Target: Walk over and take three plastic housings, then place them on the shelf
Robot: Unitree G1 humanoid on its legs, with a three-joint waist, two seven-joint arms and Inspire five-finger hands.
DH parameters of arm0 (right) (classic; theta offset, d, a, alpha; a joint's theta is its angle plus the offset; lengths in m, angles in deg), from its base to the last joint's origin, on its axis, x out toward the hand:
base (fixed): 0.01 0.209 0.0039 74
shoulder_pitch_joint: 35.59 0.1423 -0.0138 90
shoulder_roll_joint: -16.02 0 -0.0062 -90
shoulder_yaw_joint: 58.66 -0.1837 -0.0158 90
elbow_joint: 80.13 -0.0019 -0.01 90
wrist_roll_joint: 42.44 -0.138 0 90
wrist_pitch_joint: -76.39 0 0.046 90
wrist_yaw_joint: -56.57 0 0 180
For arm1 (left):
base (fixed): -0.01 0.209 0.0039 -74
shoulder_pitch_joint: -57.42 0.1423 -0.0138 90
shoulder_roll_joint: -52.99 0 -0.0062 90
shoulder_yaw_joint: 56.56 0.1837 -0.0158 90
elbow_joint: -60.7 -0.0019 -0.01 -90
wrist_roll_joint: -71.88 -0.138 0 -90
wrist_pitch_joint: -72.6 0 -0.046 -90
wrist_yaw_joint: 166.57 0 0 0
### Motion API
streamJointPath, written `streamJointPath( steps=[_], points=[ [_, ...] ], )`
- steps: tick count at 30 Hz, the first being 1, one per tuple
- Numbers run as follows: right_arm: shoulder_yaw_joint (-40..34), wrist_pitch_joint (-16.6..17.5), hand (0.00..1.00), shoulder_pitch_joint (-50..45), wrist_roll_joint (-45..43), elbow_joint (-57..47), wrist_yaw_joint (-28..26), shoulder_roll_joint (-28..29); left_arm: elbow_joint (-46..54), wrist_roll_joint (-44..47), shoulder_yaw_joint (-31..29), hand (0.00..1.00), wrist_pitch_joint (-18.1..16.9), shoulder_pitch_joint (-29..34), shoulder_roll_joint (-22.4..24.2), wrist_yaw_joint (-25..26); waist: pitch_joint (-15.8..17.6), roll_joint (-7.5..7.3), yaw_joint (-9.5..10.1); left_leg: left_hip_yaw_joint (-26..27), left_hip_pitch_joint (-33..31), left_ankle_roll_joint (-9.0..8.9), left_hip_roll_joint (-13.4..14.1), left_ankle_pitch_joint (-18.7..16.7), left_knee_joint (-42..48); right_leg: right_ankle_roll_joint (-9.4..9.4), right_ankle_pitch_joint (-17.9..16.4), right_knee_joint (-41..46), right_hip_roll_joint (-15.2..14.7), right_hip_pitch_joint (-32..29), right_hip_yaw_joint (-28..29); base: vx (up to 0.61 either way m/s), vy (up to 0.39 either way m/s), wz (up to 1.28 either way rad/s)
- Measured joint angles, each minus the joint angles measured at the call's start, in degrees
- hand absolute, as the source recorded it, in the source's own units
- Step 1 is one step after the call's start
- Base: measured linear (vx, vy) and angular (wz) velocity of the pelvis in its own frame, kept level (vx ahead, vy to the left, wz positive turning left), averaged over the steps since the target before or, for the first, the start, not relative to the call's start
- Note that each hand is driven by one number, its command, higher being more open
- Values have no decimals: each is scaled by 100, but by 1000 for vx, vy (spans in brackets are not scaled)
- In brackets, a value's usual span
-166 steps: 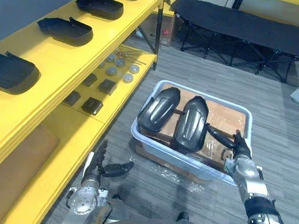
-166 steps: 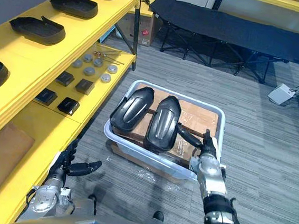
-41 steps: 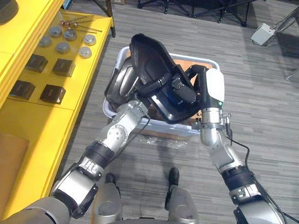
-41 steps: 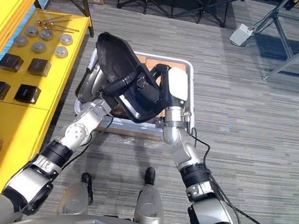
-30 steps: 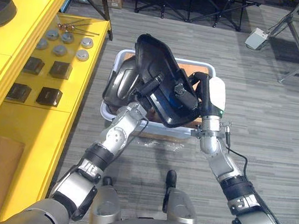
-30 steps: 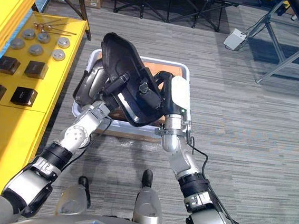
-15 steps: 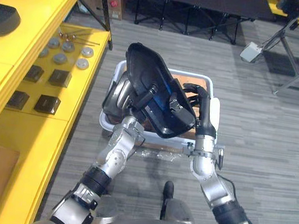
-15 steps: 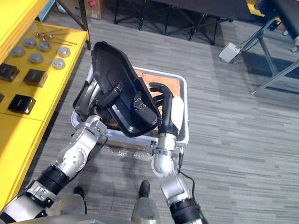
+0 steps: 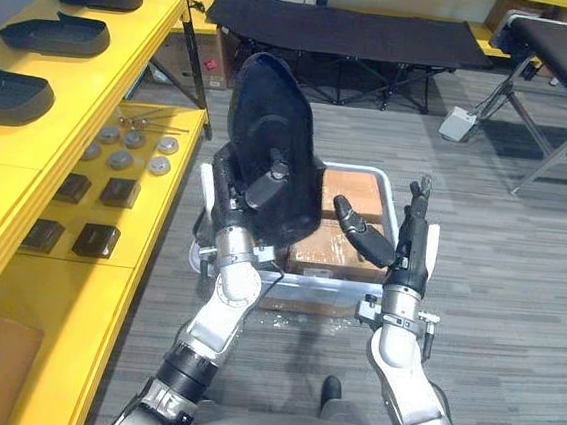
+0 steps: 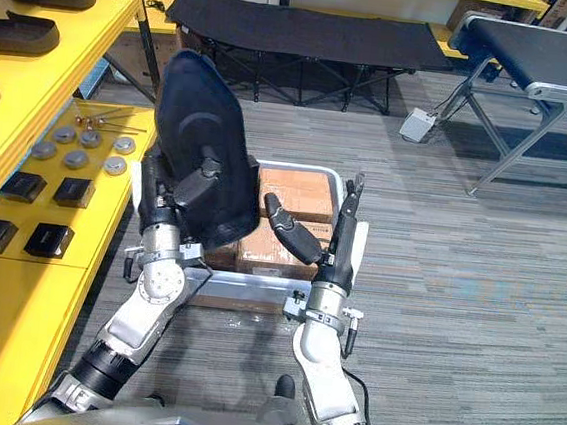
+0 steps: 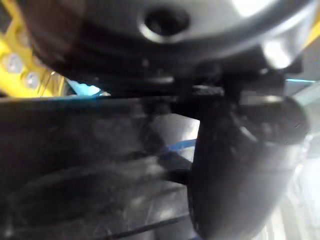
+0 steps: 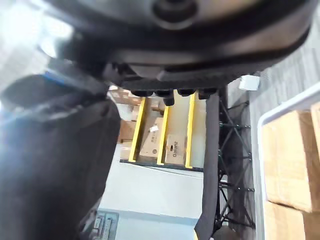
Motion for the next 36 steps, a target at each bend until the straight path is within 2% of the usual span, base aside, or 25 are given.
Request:
streamJointPath(
  steps=[4,7,9,11,13,16,20,24,29,35,36],
  points=[
    [4,-153,100,-347,-1180,-99,-864,-1,337,-241,-196,0,2,360,-91,169,-175,-3,-54,38,-1,-2,-4,5,-61,1,0,-9,2,-52,21,4,4,-4],
    [-18,-251,100,-719,-1920,-110,-1386,1,498,-183,-398,0,-166,661,-227,-77,-214,-8,-67,86,-1,-2,-13,5,-71,1,1,-9,1,-88,75,11,10,-7],
    [-195,-280,100,-1124,-2082,-110,-1680,8,669,346,-562,0,-442,994,-342,-537,-234,8,-72,97,2,-1,-16,4,-71,1,0,-16,1,-88,85,-1,4,-2],
    [-427,-317,100,-1334,-2214,-108,-1830,16,879,798,-717,0,-557,1267,-377,-862,-240,13,-76,103,3,-1,-17,1,-72,2,0,-19,0,-88,87,0,0,0],
    [-958,-331,100,-1590,-2218,-97,-2074,17,1233,1417,-947,0,-694,1716,-401,-1313,-253,33,-87,105,3,-1,-17,-2,-72,9,-6,-27,0,-87,87,0,0,0],
    [-1515,-324,100,-1652,-2206,-16,-2336,-17,1547,1615,-1352,0,-699,2117,-490,-1610,-290,91,-78,81,-1,-1,-16,0,-70,14,-14,-31,-3,-70,60,-10,-2,2],
    [-1664,-313,100,-1623,-2205,63,-2562,-128,2076,1811,-1912,0,-699,2464,-508,-1730,-367,169,-35,-113,-40,13,-11,-2,-78,-26,-44,-141,-10,88,-176,-22,-13,23],
    [-1371,-322,100,-1299,-2195,247,-2592,-255,2579,1653,-2461,0,-681,2681,-504,-1644,-466,234,213,-470,-197,30,-19,30,-68,-28,-41,-310,-13,249,-537,-3,-22,43],
    [-970,-370,100,-636,-2143,673,-2636,-283,2698,1539,-3180,0,-649,3061,-298,-1601,-541,290,669,-1042,-447,-23,-47,113,-29,-5,-42,-338,-11,441,-1130,24,-13,56],
    [-442,-368,100,142,-1707,1082,-2597,-285,2701,1554,-3600,0,-633,3498,52,-1783,-553,129,1191,-1672,-686,7,-170,154,50,-8,-139,-338,-52,665,-1825,0,1,56],
    [-284,-368,100,284,-1706,1086,-2586,-277,2704,1555,-3669,0,-633,3587,94,-1918,-544,94,1229,-1780,-717,29,-212,166,48,11,-188,-337,-74,723,-1938,2,10,49]
  ],
)
